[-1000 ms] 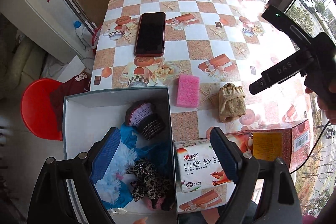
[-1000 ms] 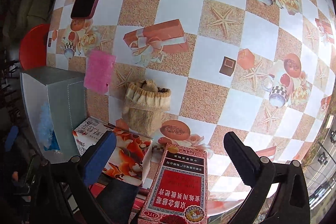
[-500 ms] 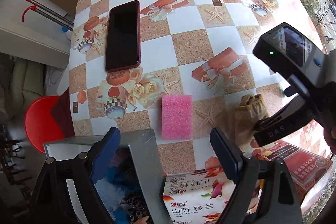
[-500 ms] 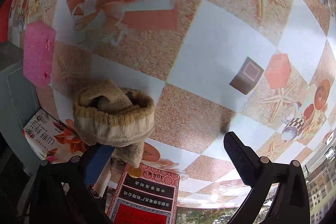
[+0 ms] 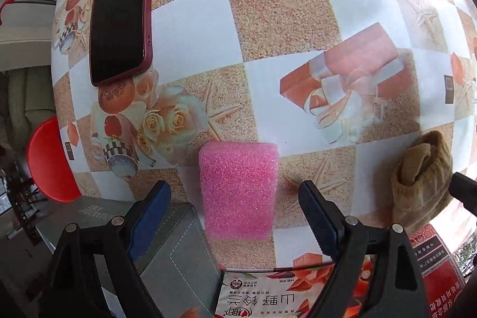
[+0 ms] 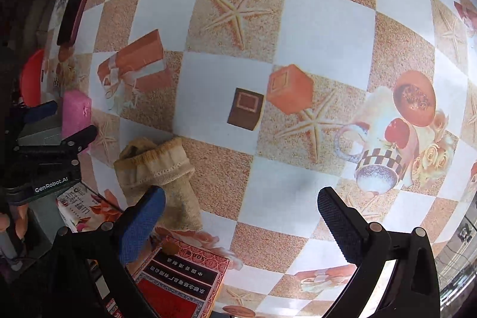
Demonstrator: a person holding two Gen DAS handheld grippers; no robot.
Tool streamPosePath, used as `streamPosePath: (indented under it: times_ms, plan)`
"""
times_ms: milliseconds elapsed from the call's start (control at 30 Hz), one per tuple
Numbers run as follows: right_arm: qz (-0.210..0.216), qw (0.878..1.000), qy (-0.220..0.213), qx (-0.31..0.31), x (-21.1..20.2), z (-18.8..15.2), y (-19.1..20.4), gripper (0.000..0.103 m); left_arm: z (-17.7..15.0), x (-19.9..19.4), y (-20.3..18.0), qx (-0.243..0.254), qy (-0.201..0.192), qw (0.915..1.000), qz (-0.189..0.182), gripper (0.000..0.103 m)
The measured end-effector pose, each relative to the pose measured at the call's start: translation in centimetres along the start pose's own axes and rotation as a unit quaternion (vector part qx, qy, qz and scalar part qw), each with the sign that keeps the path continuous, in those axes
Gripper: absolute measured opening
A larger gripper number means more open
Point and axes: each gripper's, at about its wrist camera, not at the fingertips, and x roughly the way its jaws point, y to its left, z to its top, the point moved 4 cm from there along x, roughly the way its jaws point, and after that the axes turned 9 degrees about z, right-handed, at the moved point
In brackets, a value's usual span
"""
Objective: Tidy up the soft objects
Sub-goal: 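Reach the left tool to the pink sponge while the right reaches the beige sock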
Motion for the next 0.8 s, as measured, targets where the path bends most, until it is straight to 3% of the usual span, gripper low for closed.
streamPosePath:
  times_ms: [167,300,500,600,700,800]
  plan:
    - [-0.024,0.997,0.019,-0.068,2.5,0.1,3.1,0.103,-0.1,0.5,0.2,-0.014,0.011,0.9998,-0.002,0.092]
    - [-0.096,0.991,0.013,-0.091,3.3,-0.2,3.1,0.103,-0.9,0.6,-0.6,-0.027,0.017,0.9989,-0.035,0.091]
    - [-0.126,0.992,-0.012,0.008,1.2,-3.1,-4.2,0.103,-2.2,-1.2,-4.8,0.005,-0.030,0.9979,-0.057,0.092]
    - [-0.138,0.987,-0.025,0.083,-0.6,-5.7,-9.3,0.103,-2.6,-3.4,-4.5,-0.004,-0.074,0.9954,-0.061,0.092]
    - [-0.100,0.985,-0.071,0.121,-2.9,-8.0,-11.2,0.103,-2.9,-4.8,-2.4,-0.031,-0.104,0.9926,-0.056,0.092]
    - [-0.043,0.986,-0.114,0.116,-4.3,-9.4,-10.4,0.103,-2.9,-4.6,0.1,-0.062,-0.100,0.9915,-0.057,0.092]
